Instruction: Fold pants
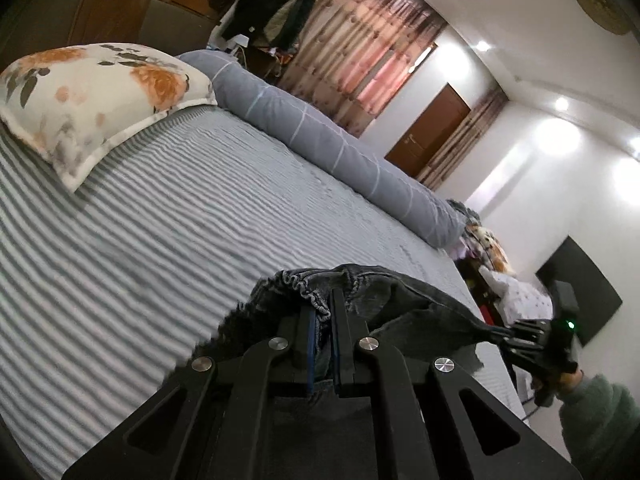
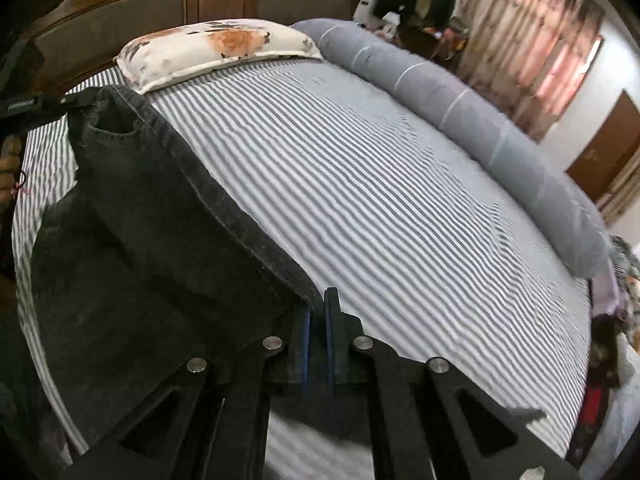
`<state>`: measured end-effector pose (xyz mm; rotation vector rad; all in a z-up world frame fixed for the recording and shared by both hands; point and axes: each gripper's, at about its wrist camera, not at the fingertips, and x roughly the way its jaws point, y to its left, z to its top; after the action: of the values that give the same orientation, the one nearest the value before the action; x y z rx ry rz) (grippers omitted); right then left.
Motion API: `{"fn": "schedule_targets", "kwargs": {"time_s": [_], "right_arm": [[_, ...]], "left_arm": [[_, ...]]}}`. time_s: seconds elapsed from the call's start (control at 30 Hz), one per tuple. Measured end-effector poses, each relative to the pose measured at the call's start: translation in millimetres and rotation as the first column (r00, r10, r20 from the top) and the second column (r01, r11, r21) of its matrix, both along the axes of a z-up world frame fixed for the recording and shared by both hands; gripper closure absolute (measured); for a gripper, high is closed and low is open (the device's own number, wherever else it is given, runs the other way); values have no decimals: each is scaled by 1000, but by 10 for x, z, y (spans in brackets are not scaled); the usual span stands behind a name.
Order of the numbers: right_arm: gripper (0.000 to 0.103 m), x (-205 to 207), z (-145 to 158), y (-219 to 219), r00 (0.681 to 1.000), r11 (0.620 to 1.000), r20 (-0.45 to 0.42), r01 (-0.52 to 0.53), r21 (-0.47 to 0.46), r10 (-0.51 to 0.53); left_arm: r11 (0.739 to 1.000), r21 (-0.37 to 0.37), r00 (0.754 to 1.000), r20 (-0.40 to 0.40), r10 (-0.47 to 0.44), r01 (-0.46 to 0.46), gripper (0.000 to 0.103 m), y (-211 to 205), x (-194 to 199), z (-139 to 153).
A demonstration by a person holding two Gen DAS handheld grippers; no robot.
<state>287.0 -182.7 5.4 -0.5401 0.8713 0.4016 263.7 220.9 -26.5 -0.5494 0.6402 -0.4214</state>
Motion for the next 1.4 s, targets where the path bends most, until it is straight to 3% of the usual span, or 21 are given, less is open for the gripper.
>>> {"fn": "schedule_targets", "kwargs": {"time_s": [0.1,0.27,0.37,0.53,0.67,0.8,0.87,0.9,1.03,1.2,1.3,1.4], "right_arm": [[99,-551,-62,25,1000,1000,11,23,13,-23],[99,-1118,-490,-106,994,993,-51,96,69,-92],[99,-1431,-869,-85,991,993,-86,111,40,-107],[99,-1628,-1409,-19,987,993,-104,117,-32,-120],[96,-1602,-1574,4,981,988,-118,149,-31,-152],[87,-1633,-1541,-11,976,981,-105,193,-12,-193],[65,-1691,-1487,-46,972,976,-95,218,2,-216],[62,-1735,-1448,-57,971,974,-87,224,19,-222],[56,-2014,-1329,-154,964,959,-79,262,105,-255],[52,-2227,-1292,-419,921,869,-220,379,319,-320],[52,-2201,-1327,-610,875,751,-342,474,459,-343],[52,-2160,-1413,-784,820,616,-436,568,545,-371]], "left_arm": [[1000,20,1000,-12,-18,18,97,-27,-308,-6],[998,40,997,-64,-43,46,96,-75,-797,-207],[997,49,991,-129,-46,52,96,-91,-1072,-471],[988,134,966,-254,-37,73,93,-191,-1378,-867],[980,187,954,-301,-8,67,88,-224,-1513,-1005],[987,160,949,-314,27,25,77,-172,-1614,-913],[993,119,946,-322,33,5,68,-129,-1696,-880],[995,99,945,-326,32,1,63,-115,-1720,-868],[999,-39,938,-347,-12,-2,58,-120,-1833,-868],[982,-190,923,-379,-63,-12,57,-207,-1861,-998],[954,-293,915,-397,-66,-58,57,-207,-1768,-1074],[938,-333,909,-413,-49,-101,57,-191,-1652,-1105]]}}
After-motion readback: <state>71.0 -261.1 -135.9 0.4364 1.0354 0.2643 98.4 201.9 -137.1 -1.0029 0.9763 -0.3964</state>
